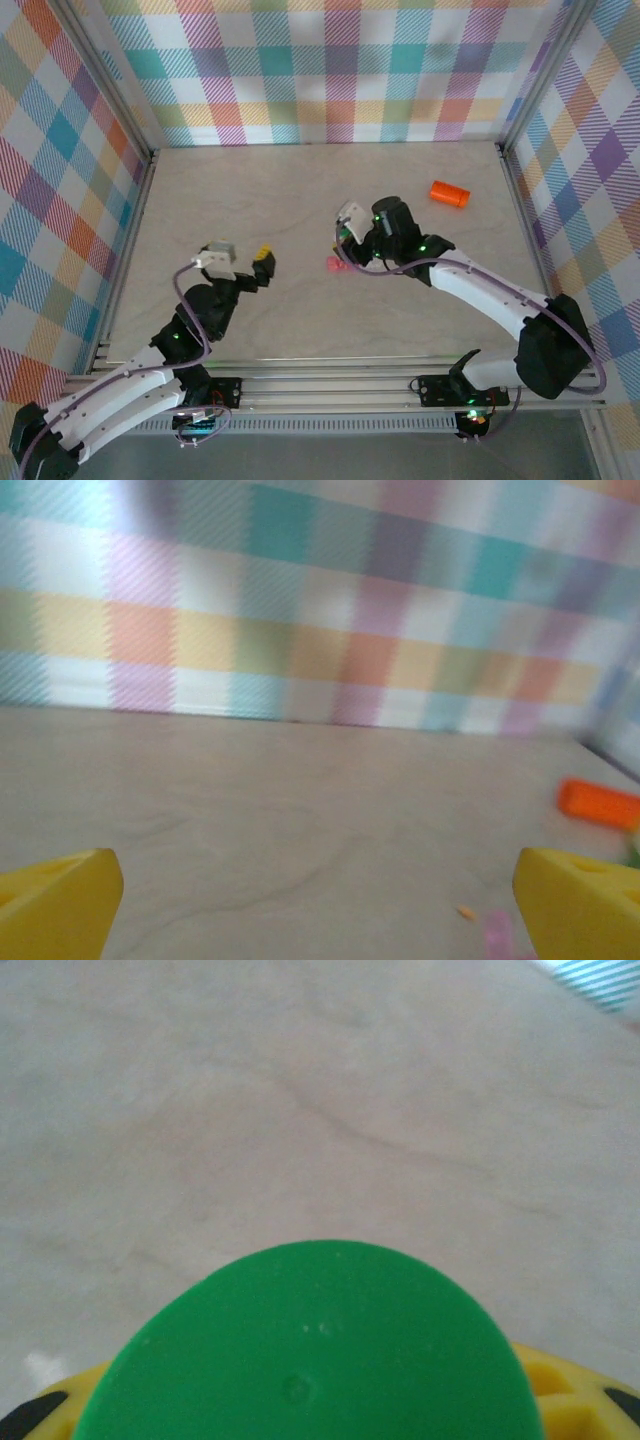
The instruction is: Sort the pills into containers
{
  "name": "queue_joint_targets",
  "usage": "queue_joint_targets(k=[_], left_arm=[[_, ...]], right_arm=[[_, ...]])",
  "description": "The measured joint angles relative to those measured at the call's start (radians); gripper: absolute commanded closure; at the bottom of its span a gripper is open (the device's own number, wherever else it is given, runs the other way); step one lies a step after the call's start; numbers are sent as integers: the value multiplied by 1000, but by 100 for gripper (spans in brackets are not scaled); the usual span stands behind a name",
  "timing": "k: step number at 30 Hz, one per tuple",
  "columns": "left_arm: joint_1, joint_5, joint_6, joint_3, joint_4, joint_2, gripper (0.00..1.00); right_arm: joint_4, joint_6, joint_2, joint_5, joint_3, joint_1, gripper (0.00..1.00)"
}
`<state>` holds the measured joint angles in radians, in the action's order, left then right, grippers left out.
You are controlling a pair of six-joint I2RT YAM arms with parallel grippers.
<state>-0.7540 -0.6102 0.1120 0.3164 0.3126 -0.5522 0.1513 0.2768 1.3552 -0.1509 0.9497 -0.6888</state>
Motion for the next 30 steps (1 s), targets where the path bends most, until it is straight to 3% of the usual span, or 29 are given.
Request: queue_joint_targets(k=[4, 8, 19, 26, 30], left_arm=[[109, -43, 197, 0, -116, 26, 0], [155, -34, 310, 2, -197, -11, 0], [170, 34, 383, 132, -311, -237, 0], [224, 129, 395, 169, -350, -270, 0], [257, 193, 397, 203, -388, -279, 0]], right_arm=[[-2, 65, 78, -103, -16, -70, 78], [-29, 105, 171, -137, -19, -121, 78], [-192, 63, 383, 31, 66, -144, 76], [-277, 31, 500, 51, 139, -144, 66], [-313, -7, 540, 38, 161, -144, 47]])
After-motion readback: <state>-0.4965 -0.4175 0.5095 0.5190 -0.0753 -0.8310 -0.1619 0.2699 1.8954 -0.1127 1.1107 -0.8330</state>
